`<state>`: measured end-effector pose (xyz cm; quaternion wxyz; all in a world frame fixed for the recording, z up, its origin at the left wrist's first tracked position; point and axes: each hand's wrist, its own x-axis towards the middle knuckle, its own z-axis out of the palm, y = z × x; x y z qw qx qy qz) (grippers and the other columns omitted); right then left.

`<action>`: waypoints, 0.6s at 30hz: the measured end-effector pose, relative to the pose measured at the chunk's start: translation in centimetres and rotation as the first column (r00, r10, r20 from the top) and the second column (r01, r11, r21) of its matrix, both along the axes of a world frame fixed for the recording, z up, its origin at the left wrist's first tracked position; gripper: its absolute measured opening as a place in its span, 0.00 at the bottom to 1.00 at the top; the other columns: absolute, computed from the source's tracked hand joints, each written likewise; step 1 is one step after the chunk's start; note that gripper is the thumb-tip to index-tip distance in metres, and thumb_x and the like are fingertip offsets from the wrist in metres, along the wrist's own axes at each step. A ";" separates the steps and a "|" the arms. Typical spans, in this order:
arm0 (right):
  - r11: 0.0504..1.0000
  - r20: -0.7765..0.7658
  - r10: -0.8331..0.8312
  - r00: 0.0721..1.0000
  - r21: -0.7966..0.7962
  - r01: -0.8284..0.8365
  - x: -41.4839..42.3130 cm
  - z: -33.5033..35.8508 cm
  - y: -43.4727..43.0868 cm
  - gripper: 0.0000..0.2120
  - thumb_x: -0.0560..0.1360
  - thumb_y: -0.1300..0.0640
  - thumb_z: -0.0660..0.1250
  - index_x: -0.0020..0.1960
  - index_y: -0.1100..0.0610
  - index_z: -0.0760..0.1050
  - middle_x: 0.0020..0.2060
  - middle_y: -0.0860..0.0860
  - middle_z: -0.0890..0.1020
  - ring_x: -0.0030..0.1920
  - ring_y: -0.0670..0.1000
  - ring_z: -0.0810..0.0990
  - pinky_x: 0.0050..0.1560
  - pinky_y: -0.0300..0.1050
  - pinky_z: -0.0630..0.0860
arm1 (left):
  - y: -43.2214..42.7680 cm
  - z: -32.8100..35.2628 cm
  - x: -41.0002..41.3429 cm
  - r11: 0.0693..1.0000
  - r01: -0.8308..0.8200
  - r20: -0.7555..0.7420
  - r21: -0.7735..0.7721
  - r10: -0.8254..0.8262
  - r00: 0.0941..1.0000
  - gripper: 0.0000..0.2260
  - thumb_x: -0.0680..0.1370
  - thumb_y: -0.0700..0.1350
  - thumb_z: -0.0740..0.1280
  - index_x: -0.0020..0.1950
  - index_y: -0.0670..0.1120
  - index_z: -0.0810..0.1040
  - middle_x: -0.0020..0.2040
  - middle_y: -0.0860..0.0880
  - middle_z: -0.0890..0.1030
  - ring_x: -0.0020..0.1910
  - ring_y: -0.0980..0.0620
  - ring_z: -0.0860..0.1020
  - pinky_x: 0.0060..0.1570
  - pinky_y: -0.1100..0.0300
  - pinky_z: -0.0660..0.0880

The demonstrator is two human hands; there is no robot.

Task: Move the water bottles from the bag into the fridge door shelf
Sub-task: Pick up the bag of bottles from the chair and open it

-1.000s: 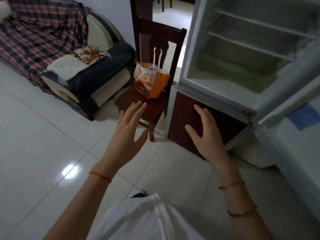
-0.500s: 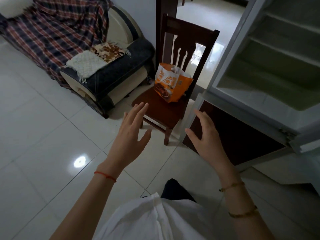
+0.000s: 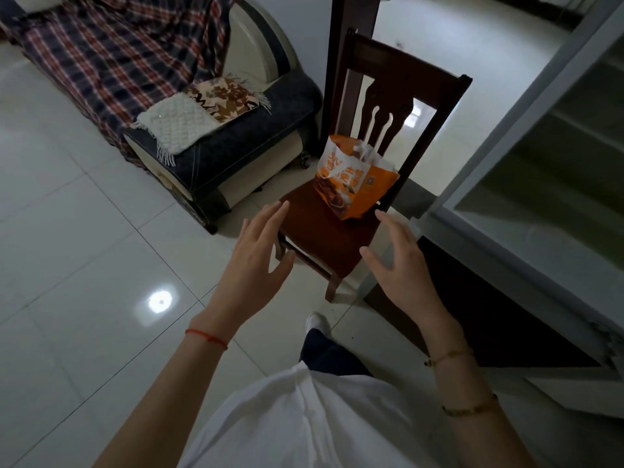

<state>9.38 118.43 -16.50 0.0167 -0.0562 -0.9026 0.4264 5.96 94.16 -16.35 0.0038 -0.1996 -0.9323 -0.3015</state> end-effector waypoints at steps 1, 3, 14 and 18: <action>1.000 0.001 0.005 1.000 0.003 -0.005 -1.3 0.2 0.4 0.30 0.78 0.51 0.64 0.76 0.48 0.56 0.76 0.50 0.59 0.76 0.49 0.57 0.66 0.40 0.61 | 0.5 0.1 -1.2 1.000 -0.007 -0.001 0.005 0.007 1.000 0.31 0.80 0.48 0.63 0.80 0.50 0.53 0.79 0.50 0.58 0.78 0.53 0.57 0.77 0.45 0.54; 1.000 0.006 0.011 1.000 0.012 -0.011 -3.9 0.5 1.4 0.30 0.79 0.51 0.64 0.77 0.48 0.56 0.76 0.49 0.58 0.75 0.46 0.56 0.65 0.40 0.59 | 1.4 0.1 -3.7 1.000 -0.021 0.005 0.019 0.021 1.000 0.31 0.80 0.48 0.63 0.80 0.50 0.54 0.79 0.51 0.58 0.78 0.54 0.57 0.77 0.45 0.55; 0.997 -0.001 0.044 0.999 0.070 -0.044 -16.7 -1.5 6.9 0.28 0.78 0.51 0.65 0.75 0.51 0.59 0.73 0.50 0.64 0.72 0.48 0.63 0.61 0.32 0.61 | 6.3 -2.2 -14.3 0.998 -0.055 0.104 0.029 0.052 0.993 0.31 0.80 0.48 0.63 0.80 0.53 0.54 0.79 0.53 0.58 0.77 0.52 0.60 0.74 0.43 0.62; 0.996 0.015 0.039 0.999 0.076 -0.040 -20.6 -2.5 8.4 0.27 0.78 0.52 0.64 0.74 0.53 0.60 0.71 0.52 0.65 0.71 0.49 0.66 0.60 0.34 0.65 | 7.6 -3.4 -17.6 0.998 -0.052 0.148 0.039 0.046 0.988 0.30 0.80 0.49 0.63 0.80 0.53 0.54 0.78 0.52 0.59 0.74 0.51 0.64 0.70 0.55 0.69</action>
